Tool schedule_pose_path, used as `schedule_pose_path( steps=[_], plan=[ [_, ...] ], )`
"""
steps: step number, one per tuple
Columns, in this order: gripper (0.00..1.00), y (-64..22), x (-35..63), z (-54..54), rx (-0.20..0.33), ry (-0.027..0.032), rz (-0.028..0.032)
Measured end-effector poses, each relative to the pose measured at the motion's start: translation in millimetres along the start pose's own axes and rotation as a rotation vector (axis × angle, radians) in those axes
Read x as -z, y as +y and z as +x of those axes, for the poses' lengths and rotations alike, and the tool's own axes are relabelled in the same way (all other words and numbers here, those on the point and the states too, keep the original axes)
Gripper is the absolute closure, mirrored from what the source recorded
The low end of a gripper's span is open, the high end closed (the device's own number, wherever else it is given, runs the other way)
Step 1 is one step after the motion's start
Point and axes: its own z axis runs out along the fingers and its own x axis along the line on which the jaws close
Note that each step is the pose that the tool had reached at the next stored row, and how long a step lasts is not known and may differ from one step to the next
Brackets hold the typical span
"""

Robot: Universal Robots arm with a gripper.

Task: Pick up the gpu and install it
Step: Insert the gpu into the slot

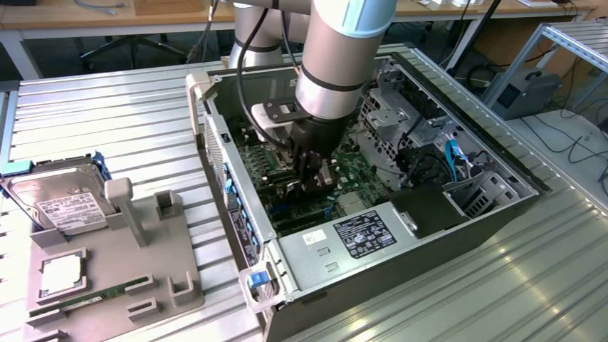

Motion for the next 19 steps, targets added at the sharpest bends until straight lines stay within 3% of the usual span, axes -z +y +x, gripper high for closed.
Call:
schedule_pose_path(
  steps=[19],
  plan=[
    [0.73, 4.4, -1.1, 0.8, 0.002, 0.0003, 0.0003]
  ],
)
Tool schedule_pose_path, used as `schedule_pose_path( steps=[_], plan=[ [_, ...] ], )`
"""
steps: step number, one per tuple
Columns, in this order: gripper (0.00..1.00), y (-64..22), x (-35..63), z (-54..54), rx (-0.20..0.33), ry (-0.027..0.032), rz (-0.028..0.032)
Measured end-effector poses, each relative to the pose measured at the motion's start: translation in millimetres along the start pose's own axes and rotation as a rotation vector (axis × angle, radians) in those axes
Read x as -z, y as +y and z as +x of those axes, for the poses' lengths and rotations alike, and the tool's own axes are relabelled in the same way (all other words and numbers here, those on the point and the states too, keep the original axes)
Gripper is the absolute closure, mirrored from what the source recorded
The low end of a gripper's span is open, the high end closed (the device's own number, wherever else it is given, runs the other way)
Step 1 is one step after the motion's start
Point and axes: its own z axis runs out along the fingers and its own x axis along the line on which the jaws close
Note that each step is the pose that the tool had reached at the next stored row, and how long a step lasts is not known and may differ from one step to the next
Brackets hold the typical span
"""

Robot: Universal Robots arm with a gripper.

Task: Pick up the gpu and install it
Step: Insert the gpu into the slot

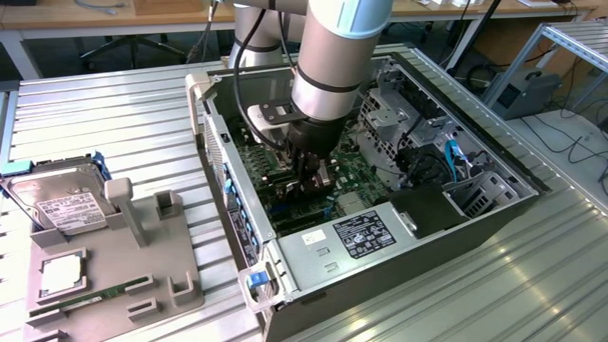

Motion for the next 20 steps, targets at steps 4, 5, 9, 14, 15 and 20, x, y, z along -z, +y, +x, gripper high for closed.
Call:
schedule_pose_path(
  steps=[4, 5, 9, 14, 15, 20],
  plan=[
    [0.73, -0.1, -1.2, 0.0, 0.0, -0.0005, 0.0002],
    [0.73, -0.1, -1.1, 0.0, 0.0, -0.0003, 0.0001],
    [0.73, -0.1, -1.5, 0.0, 0.0, 0.0, 0.0],
    [0.73, -0.1, -1.6, 0.0, 0.0, 0.0, 0.0],
    [0.73, -0.1, -1.6, 0.0, 0.0, -0.0001, 0.0001],
    [0.73, 0.0, -1.0, 0.0, 0.0, -0.0004, -0.0001]
  ],
)
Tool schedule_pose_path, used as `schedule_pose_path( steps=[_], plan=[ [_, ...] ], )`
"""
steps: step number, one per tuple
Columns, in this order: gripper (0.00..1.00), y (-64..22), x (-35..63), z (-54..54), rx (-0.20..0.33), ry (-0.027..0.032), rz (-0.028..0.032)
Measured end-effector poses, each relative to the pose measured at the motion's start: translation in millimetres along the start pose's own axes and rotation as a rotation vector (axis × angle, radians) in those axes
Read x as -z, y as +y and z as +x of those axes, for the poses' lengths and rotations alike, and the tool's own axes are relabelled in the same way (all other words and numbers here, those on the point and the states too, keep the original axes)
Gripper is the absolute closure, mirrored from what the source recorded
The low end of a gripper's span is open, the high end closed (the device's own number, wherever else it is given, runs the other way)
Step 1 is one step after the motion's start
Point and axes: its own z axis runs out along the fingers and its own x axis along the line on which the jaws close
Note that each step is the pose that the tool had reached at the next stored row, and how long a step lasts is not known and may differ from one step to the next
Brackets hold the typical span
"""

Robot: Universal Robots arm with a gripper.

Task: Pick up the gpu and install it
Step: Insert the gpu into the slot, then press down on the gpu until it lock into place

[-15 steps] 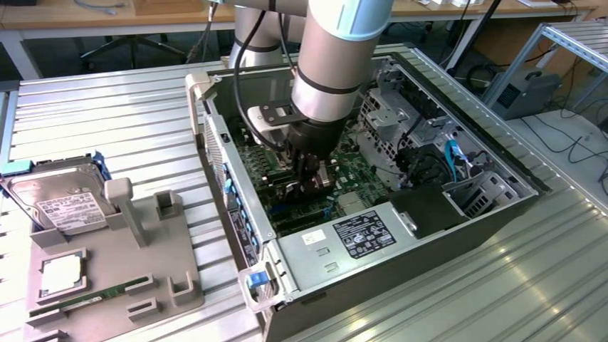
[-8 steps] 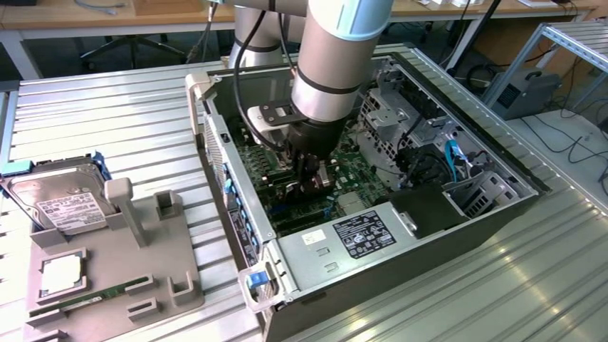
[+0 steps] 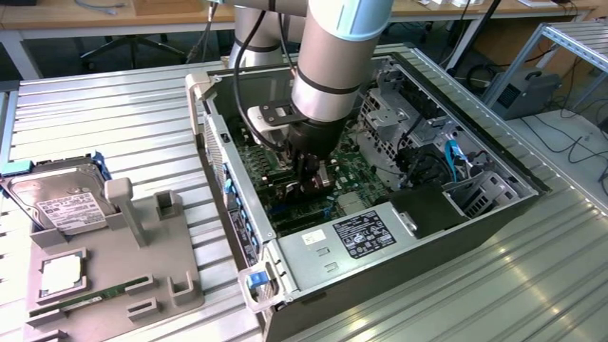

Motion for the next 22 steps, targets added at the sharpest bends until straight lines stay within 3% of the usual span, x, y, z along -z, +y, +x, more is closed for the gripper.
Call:
schedule_pose_path(
  steps=[1, 3, 7, 8, 11, 13, 17, 19, 22],
  plan=[
    [0.72, 0.1, 0.0, 0.0, 0.0, 0.0, 0.0],
    [0.6, 0.0, 0.1, 0.0, 0.0, 0.0002, 0.0001],
    [0.6, 0.4, 18.0, -0.5, 0.0, 0.0003, 0.0001],
    [0.6, 0.5, 23.7, -0.6, 0.0, 0.0002, 0.0002],
    [0.6, 1.2, 56.4, -1.5, 0.0, 0.0004, 0.0001],
    [0.6, 1.4, 64.5, -1.7, 0.0, 0.0012, 0.0003],
    [0.6, 0.5, 65.4, -2.0, 0.0, 0.0019, 0.0002],
    [0.6, -7.1, 65.5, -3.0, 0.002, 0.0019, 0.0002],
    [0.6, -7.1, 65.5, -3.0, 0.002, 0.0019, 0.0002]
  ],
)
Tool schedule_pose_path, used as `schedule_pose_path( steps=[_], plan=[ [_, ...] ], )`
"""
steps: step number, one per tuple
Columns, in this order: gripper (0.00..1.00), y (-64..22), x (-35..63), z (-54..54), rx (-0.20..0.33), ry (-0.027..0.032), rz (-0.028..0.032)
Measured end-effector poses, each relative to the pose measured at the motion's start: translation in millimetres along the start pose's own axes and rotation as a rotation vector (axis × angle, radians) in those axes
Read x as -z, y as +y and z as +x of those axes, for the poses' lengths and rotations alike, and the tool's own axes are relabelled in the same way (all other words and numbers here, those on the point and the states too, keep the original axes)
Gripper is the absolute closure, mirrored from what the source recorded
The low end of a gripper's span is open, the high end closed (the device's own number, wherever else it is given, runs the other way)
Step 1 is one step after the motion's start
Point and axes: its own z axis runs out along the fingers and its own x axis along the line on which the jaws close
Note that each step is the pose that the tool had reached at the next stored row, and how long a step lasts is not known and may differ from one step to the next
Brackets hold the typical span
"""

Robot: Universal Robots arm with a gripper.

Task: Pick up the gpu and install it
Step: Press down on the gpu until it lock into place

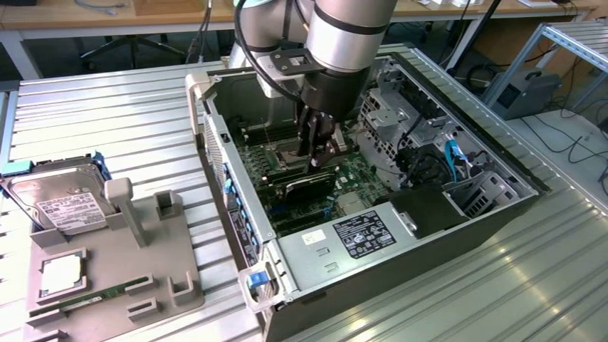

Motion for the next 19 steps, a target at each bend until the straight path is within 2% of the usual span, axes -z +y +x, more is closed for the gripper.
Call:
schedule_pose_path(
  steps=[11, 12, 13, 14, 16, 19],
  plan=[
    [0.61, 0.0, 0.0, 0.0, 0.0, -0.0001, 0.0001],
    [0.68, 0.0, 0.0, 0.0, 0.0, -0.0001, 0.0001],
    [0.8, 0.0, 0.0, 0.0, 0.0, -0.0001, 0.0001],
    [0.8, 0.0, 0.0, 0.0, 0.0, -0.0001, 0.0001],
    [0.89, 0.0, 0.0, 0.0, 0.0, -0.0001, 0.0],
    [0.89, 0.0, 0.0, 0.0, 0.0, 0.0, 0.0]
  ],
)
